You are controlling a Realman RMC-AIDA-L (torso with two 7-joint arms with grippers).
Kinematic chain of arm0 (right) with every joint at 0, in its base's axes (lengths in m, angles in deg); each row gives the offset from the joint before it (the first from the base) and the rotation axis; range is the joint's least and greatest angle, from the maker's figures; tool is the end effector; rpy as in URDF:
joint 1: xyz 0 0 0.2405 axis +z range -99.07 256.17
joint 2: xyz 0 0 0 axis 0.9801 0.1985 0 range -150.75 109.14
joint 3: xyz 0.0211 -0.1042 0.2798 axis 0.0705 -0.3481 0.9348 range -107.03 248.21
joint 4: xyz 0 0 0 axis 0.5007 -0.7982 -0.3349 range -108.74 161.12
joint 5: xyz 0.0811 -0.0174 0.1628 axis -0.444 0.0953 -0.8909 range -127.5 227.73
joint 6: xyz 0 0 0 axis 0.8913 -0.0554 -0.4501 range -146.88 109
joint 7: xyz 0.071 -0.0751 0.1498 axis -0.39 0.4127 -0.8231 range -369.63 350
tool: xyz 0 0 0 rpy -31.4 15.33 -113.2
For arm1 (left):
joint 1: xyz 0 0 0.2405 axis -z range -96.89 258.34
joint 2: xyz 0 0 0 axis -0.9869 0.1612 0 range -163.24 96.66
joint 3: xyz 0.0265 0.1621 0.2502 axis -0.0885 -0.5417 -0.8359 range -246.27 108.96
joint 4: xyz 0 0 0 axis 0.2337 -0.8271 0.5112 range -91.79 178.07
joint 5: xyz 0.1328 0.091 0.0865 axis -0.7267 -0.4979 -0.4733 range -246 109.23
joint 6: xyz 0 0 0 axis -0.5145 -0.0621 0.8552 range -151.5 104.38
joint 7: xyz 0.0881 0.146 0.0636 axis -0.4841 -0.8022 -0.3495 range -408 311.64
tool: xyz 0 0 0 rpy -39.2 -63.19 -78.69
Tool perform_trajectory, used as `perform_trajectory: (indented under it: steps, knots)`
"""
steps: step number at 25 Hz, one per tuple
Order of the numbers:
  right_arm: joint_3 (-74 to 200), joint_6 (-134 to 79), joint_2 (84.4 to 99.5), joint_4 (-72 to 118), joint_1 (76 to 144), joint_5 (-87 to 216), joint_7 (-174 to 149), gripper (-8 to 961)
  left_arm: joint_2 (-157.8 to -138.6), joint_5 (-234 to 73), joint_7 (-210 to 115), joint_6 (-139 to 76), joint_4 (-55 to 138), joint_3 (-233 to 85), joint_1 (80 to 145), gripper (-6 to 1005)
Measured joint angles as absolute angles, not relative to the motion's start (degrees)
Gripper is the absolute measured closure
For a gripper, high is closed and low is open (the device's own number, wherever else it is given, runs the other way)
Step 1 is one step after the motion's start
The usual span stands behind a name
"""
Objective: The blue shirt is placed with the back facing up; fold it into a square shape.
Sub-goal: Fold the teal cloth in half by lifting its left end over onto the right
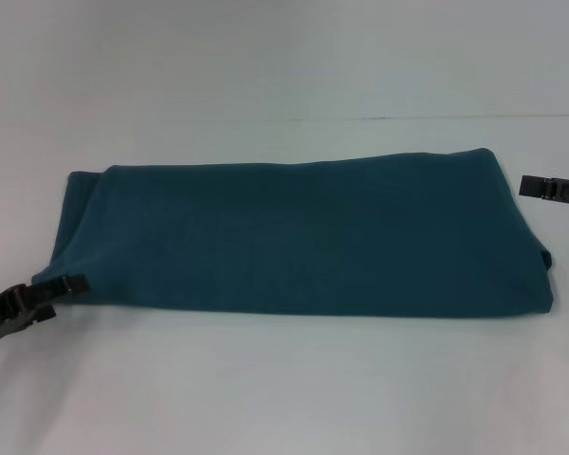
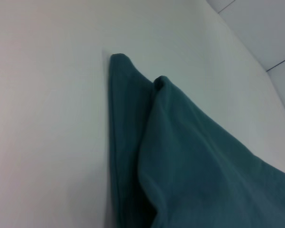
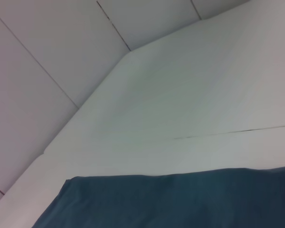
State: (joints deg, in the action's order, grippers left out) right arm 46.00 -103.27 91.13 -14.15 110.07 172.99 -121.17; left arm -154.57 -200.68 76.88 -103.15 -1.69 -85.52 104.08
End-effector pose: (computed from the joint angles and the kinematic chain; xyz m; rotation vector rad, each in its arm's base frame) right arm 0.3195 0.3850 0.0354 -2.2451 1.3153 0.6946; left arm -0.3756 0.3213 -0.0168 -1.8412 -1.8138 -0.6828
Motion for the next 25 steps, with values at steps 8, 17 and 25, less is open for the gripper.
perform_trajectory:
  steps: [8,17,25]
  knots:
    - [46.38,-103.22,91.14,-14.15,109.87,172.8,-121.25,34,-154.25,-202.02,77.68,-100.31,-1.16,-86.56,104.83,110]
    - [46.43,-103.22,91.17,-14.16,109.73,172.64,-121.58,34,-153.8,-203.21,77.76,-98.06,0.43,-86.76,106.03,111]
    - [46.51,-103.22,91.16,-14.15,109.72,172.62,-121.61,33,-153.68,-203.47,77.76,-97.15,0.86,-86.76,106.66,112]
